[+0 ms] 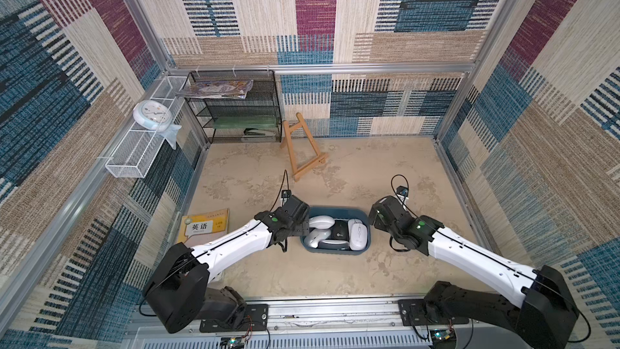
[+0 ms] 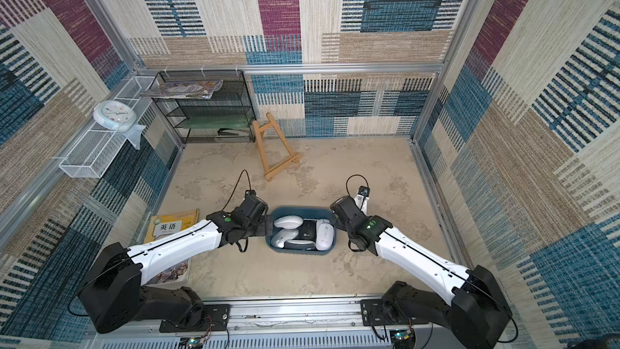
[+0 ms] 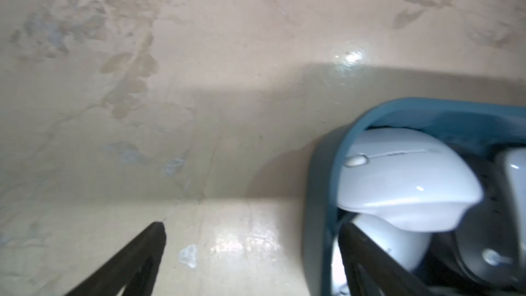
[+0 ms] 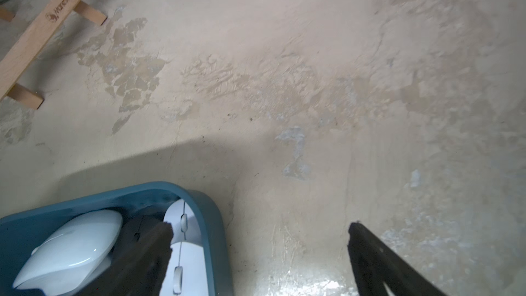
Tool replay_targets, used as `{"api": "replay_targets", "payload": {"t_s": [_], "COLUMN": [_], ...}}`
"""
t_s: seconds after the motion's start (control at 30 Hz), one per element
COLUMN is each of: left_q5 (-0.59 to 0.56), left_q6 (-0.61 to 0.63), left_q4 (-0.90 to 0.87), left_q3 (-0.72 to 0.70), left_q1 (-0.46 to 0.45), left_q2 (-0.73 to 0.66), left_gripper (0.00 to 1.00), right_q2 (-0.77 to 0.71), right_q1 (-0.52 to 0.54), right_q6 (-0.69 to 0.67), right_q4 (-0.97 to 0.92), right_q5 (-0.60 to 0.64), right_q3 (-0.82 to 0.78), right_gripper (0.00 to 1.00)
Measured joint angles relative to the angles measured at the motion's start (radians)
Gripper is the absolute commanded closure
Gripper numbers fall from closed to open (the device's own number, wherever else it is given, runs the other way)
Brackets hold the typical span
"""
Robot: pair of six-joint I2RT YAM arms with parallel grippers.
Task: Take out the mouse from the storage box
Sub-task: Move the storage box to the center of the board.
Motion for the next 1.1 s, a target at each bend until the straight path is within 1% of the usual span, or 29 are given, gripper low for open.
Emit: {"api": "replay_targets", "payload": {"t_s": [0.13, 0.23, 0.3, 0.47, 0.6, 0.77, 1.1], "left_q5": [0.119, 0.204, 0.264, 0.356, 0.368, 0.370, 0.348], "left_q6": [-0.005, -0.034, -0.044, -0.063, -0.078, -0.100, -0.120], "left_q4": [0.068, 0.117, 0.142, 0.191, 0.203, 0.211, 0.163], "left_q3": [-0.016, -0.050, -0.058, -0.057, -0.057, -0.048, 0.020], "left_q1": [0.003, 0.004, 0.003, -0.001, 0.000, 0.000, 0.000], "left_q2": [-0.005, -0.019, -0.018, -0.002, 0.011, 0.037, 0.071], "left_gripper": [0.02, 0.07, 0.08, 0.08, 0.08, 0.09, 0.09], "right_q2": [0.019, 0.020, 0.018, 0.031, 0.062, 0.076, 0.167], "right_q1": [0.000, 0.000, 0.000, 0.000, 0.000, 0.000, -0.004], "right_q6": [0.010, 0.025, 0.033, 0.036, 0.035, 0.035, 0.027], "right_q4": [0.096, 0.157, 0.186, 0.258, 0.284, 0.318, 0.277], "right_q5": [-0.131, -0.216, -0.257, -0.378, -0.442, -0.483, -0.455], "right_q3": [-0.035, -0.064, -0.085, -0.130, -0.135, -0.128, -0.041], "right_gripper": [0.01, 0.01, 0.01, 0.01, 0.01, 0.01, 0.00]}}
